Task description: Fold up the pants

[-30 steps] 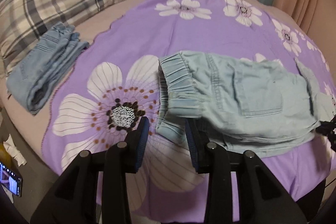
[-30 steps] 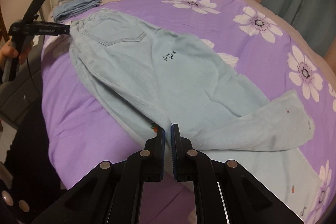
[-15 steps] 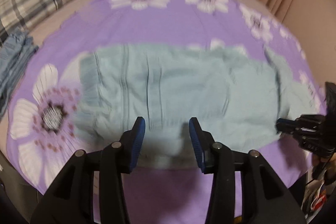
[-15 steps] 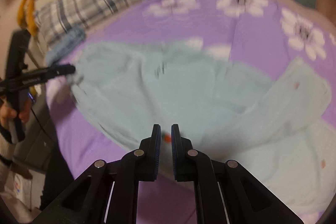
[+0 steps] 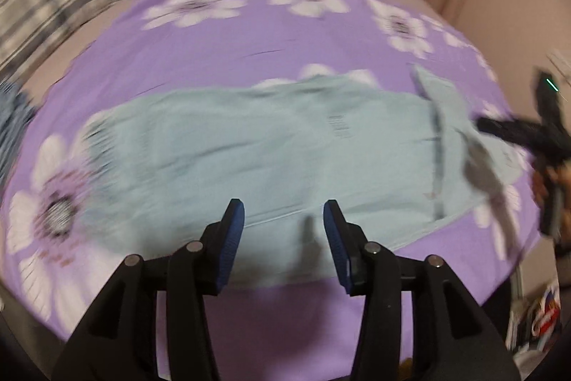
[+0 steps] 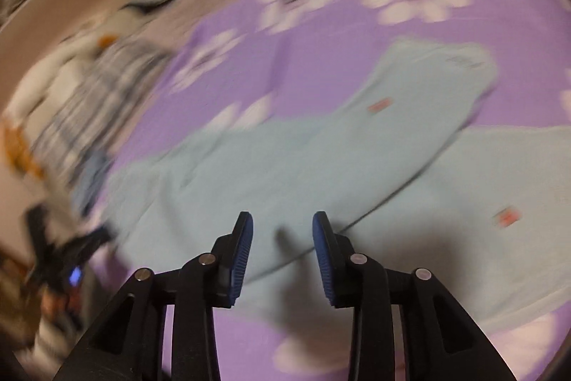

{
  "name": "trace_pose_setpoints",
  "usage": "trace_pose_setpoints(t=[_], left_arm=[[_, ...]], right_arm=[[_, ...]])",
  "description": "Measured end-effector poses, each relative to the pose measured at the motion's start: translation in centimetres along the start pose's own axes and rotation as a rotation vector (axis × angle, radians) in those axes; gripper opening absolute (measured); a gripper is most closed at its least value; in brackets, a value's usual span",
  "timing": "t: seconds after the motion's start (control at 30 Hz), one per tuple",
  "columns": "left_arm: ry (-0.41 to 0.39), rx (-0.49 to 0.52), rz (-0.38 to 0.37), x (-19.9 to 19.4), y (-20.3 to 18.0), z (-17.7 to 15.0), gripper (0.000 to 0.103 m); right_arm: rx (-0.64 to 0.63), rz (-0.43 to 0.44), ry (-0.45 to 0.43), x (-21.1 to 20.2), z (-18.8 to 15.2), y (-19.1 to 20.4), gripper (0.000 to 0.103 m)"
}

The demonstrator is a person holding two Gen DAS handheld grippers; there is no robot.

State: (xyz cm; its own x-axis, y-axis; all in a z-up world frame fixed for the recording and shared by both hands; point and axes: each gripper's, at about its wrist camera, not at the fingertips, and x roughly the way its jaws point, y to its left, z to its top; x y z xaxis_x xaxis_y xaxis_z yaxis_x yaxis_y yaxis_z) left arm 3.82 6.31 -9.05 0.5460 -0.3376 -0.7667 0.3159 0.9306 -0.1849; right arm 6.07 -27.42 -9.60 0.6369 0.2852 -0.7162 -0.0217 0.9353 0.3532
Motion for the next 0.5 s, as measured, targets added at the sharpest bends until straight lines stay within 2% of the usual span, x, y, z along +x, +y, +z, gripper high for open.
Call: trace_pose_setpoints(t=[0.07, 0.27, 0.5], left_arm=[[0.021, 0.047, -0.070, 1.3, -2.7, 0.6, 0.047], [0.095, 0.164, -0.185, 5.3, -9.2, 1.2, 0.047], [0.155, 0.223, -0.237, 8.4, -12.3, 1.3, 0.045]], right_arm=[[0.020, -0.049, 0.002, 0.5, 2.2, -0.6, 0.035], [0.076, -0.117, 0.057, 4.4, 7.3, -1.0, 0.038], [0.118, -0.207, 0.164, 9.7, 11.2, -1.8, 0.038]])
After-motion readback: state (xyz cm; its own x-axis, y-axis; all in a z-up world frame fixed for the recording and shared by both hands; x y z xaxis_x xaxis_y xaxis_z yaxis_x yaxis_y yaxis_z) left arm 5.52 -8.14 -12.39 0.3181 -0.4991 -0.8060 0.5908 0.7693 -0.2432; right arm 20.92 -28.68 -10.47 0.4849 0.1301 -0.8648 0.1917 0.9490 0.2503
